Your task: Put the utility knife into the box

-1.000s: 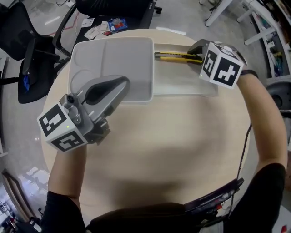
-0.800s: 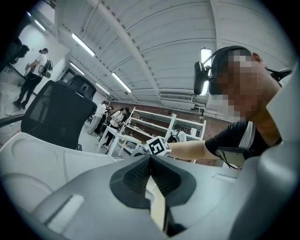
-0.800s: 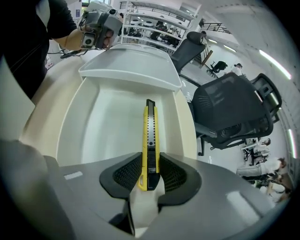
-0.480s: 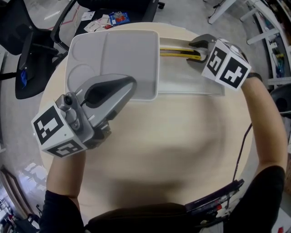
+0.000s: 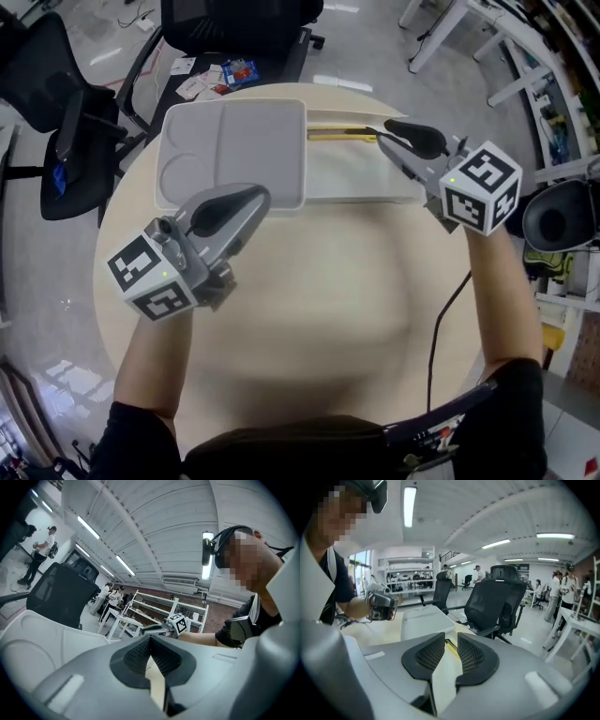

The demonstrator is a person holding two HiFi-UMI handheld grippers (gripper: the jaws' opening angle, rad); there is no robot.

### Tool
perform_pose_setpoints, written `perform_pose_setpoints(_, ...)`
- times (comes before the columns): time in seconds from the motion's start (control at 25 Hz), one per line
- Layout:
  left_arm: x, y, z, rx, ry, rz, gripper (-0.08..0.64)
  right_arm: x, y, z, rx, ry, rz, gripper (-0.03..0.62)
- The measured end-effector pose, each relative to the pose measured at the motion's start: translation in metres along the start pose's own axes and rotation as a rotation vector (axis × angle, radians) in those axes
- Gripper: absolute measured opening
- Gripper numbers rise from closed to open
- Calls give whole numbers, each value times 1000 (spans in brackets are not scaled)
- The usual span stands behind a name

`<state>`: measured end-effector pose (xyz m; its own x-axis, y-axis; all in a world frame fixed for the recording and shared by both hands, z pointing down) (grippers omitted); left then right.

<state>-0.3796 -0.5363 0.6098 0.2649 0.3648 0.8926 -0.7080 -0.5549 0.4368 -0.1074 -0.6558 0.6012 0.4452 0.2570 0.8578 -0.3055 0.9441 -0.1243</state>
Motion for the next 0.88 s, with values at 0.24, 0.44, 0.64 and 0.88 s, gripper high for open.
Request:
perform_pose_setpoints(0.24,-21,-40,-45,-39,-6,16,-2,-7,60,-48,-40,-91,101,50)
perform_pose_setpoints(0.44,-55,-82,-96,-38,-65,20,-2,-38,119,-97,-30,-160,130,15)
perform_pose_setpoints(0.64,-76,-130,-166,-38,-102,21,-2,-66,189,-142,13,-216,152,15)
perform_pose_setpoints(0.88,-102,-162,-270,-16,-156,57,-2,-83,279,-164,95,-305,223,15)
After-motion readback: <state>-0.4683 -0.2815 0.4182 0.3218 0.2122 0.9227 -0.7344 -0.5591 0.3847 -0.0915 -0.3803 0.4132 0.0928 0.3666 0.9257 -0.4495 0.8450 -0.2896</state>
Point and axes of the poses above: the fingertips, and each gripper's own axes: z forward along the fingers, y to its left, x out of its underside, the point moved 8 cm from there along -z, backward along the fingers, and after that the axes turned 13 degrees about -x, right-handed, at the moved point
